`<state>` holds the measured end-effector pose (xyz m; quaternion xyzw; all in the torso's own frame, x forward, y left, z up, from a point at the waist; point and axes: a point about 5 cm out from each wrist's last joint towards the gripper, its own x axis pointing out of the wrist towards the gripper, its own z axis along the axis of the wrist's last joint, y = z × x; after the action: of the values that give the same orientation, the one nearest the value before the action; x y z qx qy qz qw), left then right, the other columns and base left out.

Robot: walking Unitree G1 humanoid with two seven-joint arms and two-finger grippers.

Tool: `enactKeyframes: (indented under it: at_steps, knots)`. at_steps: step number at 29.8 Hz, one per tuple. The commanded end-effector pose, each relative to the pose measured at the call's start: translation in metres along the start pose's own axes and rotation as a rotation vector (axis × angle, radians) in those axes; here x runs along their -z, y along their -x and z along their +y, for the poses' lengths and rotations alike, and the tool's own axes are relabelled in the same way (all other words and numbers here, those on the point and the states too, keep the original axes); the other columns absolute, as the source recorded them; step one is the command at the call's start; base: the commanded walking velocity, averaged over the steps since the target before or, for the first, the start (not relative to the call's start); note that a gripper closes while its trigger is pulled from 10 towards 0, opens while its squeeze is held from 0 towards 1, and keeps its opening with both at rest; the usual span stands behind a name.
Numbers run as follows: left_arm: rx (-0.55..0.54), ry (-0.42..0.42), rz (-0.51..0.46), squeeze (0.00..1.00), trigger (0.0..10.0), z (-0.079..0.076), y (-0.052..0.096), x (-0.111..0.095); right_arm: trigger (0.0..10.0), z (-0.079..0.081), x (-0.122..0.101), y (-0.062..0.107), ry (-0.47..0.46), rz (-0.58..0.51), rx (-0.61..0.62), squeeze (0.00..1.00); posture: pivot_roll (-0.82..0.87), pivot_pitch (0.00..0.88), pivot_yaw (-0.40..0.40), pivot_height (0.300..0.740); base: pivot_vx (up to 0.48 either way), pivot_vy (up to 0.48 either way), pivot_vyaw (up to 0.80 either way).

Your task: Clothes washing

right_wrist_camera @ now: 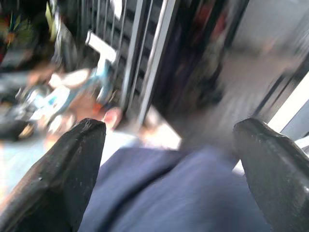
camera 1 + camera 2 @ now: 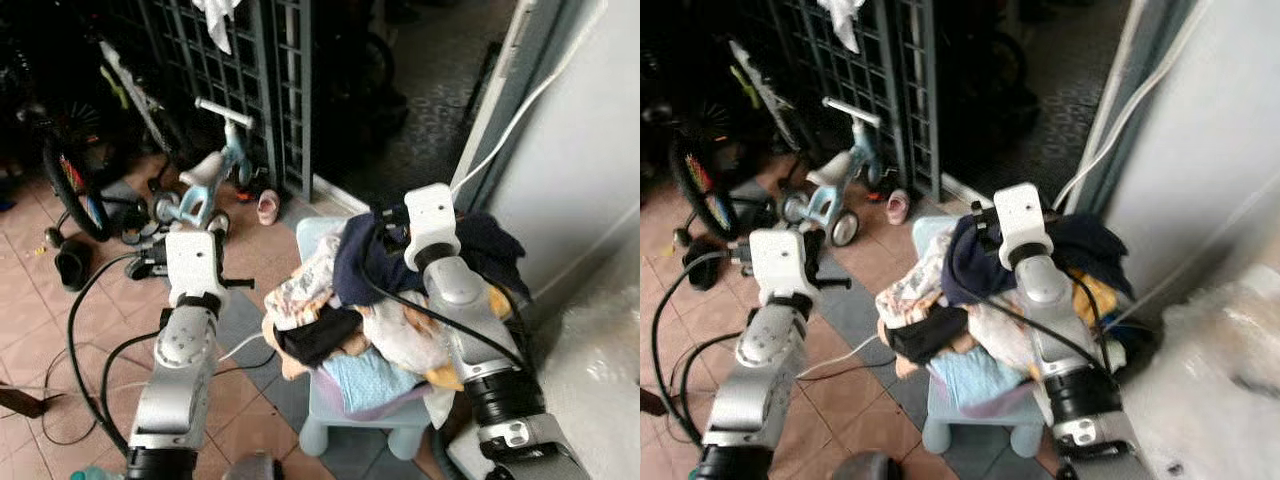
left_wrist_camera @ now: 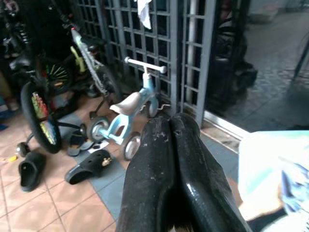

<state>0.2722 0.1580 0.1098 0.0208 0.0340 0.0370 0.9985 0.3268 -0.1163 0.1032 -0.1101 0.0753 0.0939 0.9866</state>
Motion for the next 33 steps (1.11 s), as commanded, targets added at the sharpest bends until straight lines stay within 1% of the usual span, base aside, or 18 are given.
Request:
enactKeyframes:
  at_steps: [1,2,4,7,9,11,14,16,19,21,25,27,28,29,30,31,32,33]
  knots:
    - [0.03,0.012,0.012,0.0,10.0,-0.007,0.001,-0.001,0.0,-0.008,0.021,0.003,-0.026,0.118,0.011,0.0,0.01,0.0,0.012,0.74,0.0,0.0,0.0]
    - [0.038,0.015,0.025,0.0,10.0,-0.007,0.001,0.0,0.0,-0.007,0.027,0.003,-0.026,0.154,0.004,0.0,0.01,0.0,0.014,0.74,0.0,0.0,0.0]
    - [0.053,0.008,0.052,0.0,10.0,-0.008,0.003,0.004,0.0,-0.008,0.035,0.004,-0.079,0.205,0.039,0.0,0.02,0.0,0.028,0.74,0.0,0.0,0.0]
    - [0.069,-0.018,0.051,0.0,10.0,-0.006,0.006,0.006,0.0,-0.01,0.035,0.005,-0.096,0.206,0.075,0.0,0.03,0.0,0.038,0.74,0.0,0.0,0.0]
    - [0.097,-0.069,0.051,0.0,10.0,-0.005,0.01,0.007,0.0,-0.01,0.031,0.007,-0.103,0.19,0.114,0.0,0.03,0.0,0.055,0.74,0.0,0.0,0.0]
    - [0.115,-0.096,0.05,0.0,10.0,-0.004,0.012,0.007,0.0,-0.007,0.032,0.01,-0.1,0.191,0.117,0.0,0.04,0.0,0.063,0.74,0.0,0.0,0.0]
    - [0.148,-0.129,0.049,0.0,10.0,-0.006,0.014,0.007,0.0,-0.002,0.041,0.018,-0.099,0.234,0.119,0.0,0.02,0.0,0.06,0.74,0.0,0.0,0.0]
    - [0.163,-0.137,0.054,0.0,10.0,-0.008,0.012,0.006,0.0,-0.002,0.044,0.021,-0.103,0.261,0.118,0.0,0.02,0.0,0.047,0.74,0.0,0.0,0.0]
    - [0.169,-0.137,0.052,0.0,10.0,-0.01,0.007,0.003,0.0,0.0,0.048,0.022,-0.075,0.295,0.101,0.0,0.01,0.0,0.008,0.74,0.0,0.0,0.0]
    - [0.15,-0.118,0.017,0.0,10.0,-0.008,0.0,-0.007,0.0,0.005,0.037,0.016,-0.025,0.272,0.042,0.0,0.0,0.0,0.002,0.74,0.0,0.0,0.0]
    - [0.123,-0.115,0.03,0.0,10.0,-0.005,-0.004,-0.001,0.0,0.002,0.036,0.011,-0.021,0.27,0.043,0.0,-0.01,0.0,0.021,0.74,0.0,0.0,0.0]
    - [0.106,-0.112,0.059,0.0,10.0,-0.006,-0.004,0.006,0.0,-0.005,0.039,0.011,-0.04,0.279,0.078,0.0,0.0,0.0,0.028,0.74,0.0,0.0,0.0]
    - [0.127,-0.12,0.059,0.0,10.0,-0.007,0.001,0.005,0.0,-0.009,0.042,0.015,-0.068,0.278,0.108,0.0,0.01,0.0,0.038,0.74,0.0,0.0,0.0]
    - [0.127,-0.12,0.059,0.0,10.0,-0.007,0.001,0.005,0.0,-0.009,0.042,0.015,-0.068,0.278,0.108,0.0,0.01,0.0,0.038,0.74,0.0,0.0,0.0]
    - [0.148,-0.131,0.058,0.0,10.0,-0.007,0.005,0.005,0.0,-0.01,0.044,0.018,-0.091,0.28,0.123,0.0,0.01,0.0,0.04,0.74,0.0,0.0,0.0]
    - [0.168,-0.141,0.064,0.0,10.0,-0.007,0.009,0.006,0.0,-0.009,0.048,0.021,-0.105,0.291,0.128,0.0,0.01,0.0,0.044,0.74,0.0,0.0,0.0]
    - [0.186,-0.161,0.089,0.0,10.0,-0.005,0.014,0.014,0.0,-0.003,0.057,0.026,-0.121,0.321,0.119,0.0,0.01,0.0,0.045,0.74,0.0,0.0,0.0]
    - [0.186,-0.172,0.101,0.0,10.0,-0.004,0.015,0.019,0.0,0.0,0.061,0.027,-0.131,0.336,0.112,0.0,0.01,0.0,0.045,0.74,0.0,0.0,0.0]
